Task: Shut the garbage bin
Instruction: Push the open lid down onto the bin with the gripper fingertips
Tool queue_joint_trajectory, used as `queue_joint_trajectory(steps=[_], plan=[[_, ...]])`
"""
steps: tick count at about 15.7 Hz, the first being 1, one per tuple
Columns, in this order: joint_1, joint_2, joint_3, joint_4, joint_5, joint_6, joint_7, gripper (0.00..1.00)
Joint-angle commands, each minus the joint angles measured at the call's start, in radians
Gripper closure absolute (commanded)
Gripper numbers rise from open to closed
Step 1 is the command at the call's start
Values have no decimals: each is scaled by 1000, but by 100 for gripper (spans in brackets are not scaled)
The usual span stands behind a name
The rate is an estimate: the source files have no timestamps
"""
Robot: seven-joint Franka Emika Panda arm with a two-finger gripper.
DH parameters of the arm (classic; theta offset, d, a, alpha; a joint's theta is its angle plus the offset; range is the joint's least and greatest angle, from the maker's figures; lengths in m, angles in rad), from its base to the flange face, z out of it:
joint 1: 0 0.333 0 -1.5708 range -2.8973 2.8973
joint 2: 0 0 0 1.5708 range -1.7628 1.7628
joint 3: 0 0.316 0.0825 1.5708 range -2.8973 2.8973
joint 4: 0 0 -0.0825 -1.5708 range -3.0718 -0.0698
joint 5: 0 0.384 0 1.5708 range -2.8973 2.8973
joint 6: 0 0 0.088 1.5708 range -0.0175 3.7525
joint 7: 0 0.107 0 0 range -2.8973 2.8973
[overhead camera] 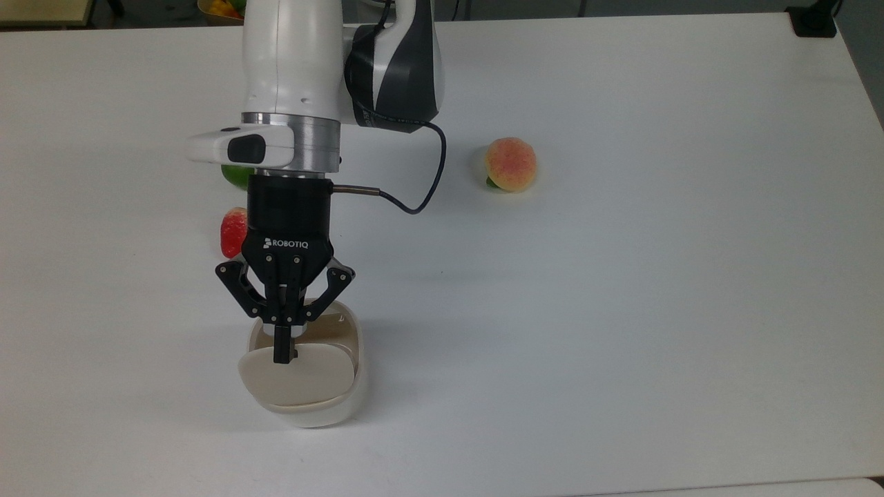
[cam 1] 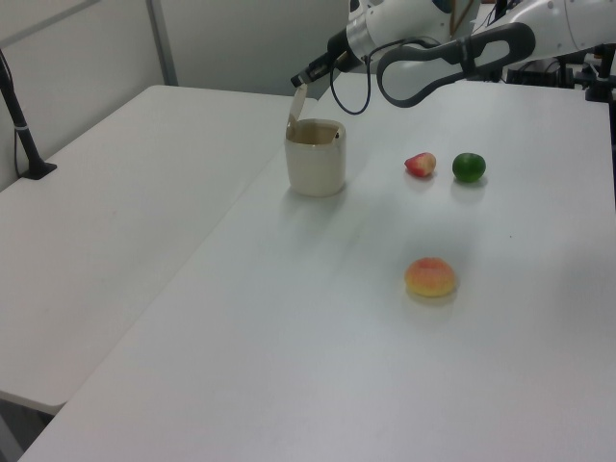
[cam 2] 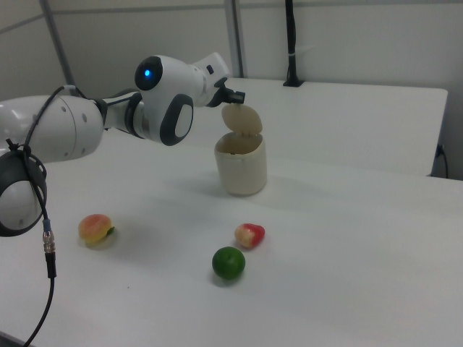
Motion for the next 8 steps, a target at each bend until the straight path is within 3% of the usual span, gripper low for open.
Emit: queue_joint_trajectory(steps=[1, 8], plan=[[2, -19, -6, -26, -13, 20, -3, 100], [-10, -102, -6, -162, -11, 13, -79, 100]])
